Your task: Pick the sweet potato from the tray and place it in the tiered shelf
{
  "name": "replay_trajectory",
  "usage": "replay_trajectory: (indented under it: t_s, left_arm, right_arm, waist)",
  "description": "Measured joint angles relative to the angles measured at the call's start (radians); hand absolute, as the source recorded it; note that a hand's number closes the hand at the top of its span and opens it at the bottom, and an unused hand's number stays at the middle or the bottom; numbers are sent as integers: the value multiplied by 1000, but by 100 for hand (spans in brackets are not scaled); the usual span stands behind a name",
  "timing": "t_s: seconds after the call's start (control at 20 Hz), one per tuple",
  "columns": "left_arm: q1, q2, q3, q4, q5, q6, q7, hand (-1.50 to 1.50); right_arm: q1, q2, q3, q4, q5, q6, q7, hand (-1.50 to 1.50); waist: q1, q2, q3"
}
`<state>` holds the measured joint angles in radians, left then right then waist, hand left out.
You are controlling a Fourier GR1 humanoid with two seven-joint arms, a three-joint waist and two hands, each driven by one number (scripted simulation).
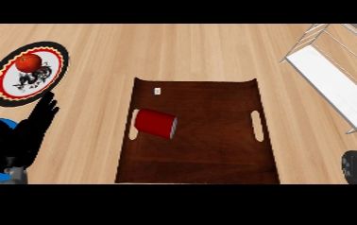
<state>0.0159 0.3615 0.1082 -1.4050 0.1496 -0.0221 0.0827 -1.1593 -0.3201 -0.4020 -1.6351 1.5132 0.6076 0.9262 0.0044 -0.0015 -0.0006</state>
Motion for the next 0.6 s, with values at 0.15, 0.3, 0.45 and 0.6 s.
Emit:
replay_trajectory:
  t_s: [0.15,0.3,0.45,0.6]
  left_arm:
    - [-5,-7,0,-18,-4,7,16,0]
    - [0,-4,2,-37,-4,-2,32,0]
    - [9,-8,9,-18,-11,-13,4,0]
    - [15,-1,20,-39,-4,-25,23,0]
  right_arm:
    - [11,-45,-23,54,4,-5,-15,150]
    - [35,-83,-39,115,4,-35,-29,150]
    - [63,-124,-74,162,-18,-84,-55,150]
    - [77,-139,-93,214,-35,-154,-57,150]
  waist:
    - [1,1,0]
    - [3,1,0]
    - [2,2,1]
    - [4,2,1]
